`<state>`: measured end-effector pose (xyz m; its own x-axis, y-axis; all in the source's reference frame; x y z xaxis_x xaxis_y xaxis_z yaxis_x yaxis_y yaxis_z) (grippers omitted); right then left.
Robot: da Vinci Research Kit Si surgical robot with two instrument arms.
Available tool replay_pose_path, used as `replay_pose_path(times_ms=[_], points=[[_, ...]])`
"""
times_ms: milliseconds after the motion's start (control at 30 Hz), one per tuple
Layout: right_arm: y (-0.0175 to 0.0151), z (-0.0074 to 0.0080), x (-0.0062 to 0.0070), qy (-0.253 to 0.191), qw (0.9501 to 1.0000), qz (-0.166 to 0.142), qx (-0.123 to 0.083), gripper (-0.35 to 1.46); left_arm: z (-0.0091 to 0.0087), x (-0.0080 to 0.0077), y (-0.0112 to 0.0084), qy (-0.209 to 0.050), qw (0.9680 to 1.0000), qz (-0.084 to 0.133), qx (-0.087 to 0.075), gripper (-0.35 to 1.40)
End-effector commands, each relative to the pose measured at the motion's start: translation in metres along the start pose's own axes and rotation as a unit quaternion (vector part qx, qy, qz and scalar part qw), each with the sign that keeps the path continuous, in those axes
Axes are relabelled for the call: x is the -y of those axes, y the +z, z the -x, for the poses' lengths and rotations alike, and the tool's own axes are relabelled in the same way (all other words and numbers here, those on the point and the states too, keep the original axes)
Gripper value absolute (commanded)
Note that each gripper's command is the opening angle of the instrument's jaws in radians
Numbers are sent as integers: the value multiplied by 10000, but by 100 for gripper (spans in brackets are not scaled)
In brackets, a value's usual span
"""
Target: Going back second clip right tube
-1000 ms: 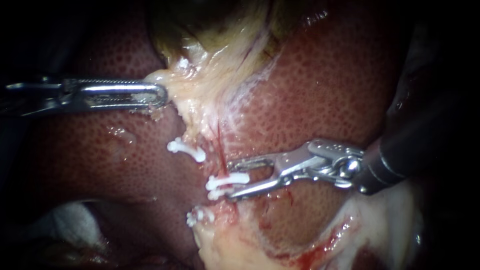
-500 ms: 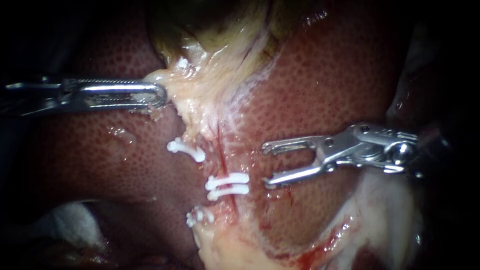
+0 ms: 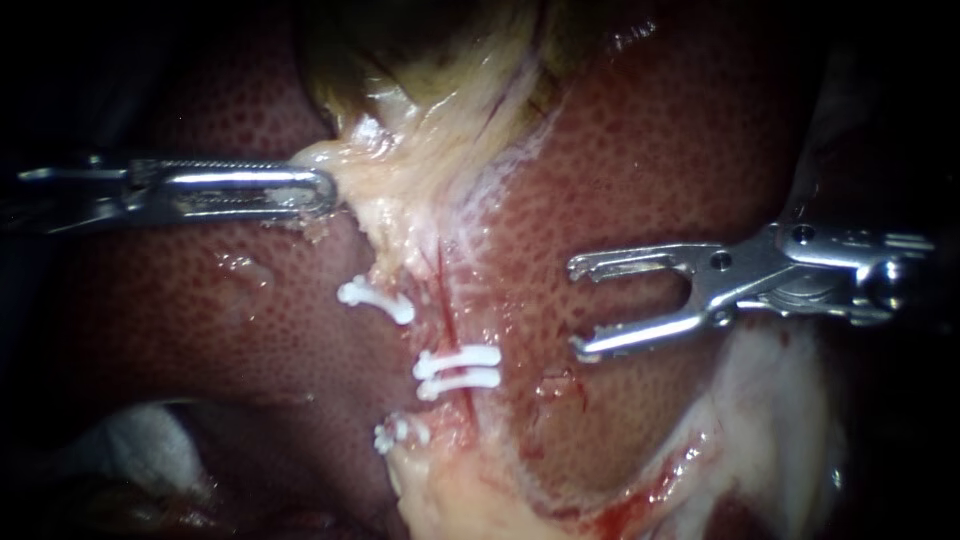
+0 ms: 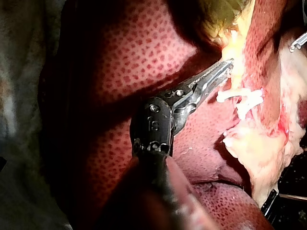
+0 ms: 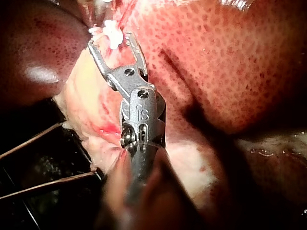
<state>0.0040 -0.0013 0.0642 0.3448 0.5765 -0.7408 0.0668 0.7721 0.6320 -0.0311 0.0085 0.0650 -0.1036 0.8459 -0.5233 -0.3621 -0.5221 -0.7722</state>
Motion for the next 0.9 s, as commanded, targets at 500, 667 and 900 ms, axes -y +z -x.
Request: replay_pose_path(times_ms=[500,667,900], points=[[2,3,-1,-6,10000,15,0,50,31,22,83,85,9997,59,221,-35],[2,3,-1,-6,10000,16,0,50,30,23,82,87,9997,69,225,-35],[2,3,-1,-6,10000,16,0,50,30,23,81,84,9997,71,226,-35]])
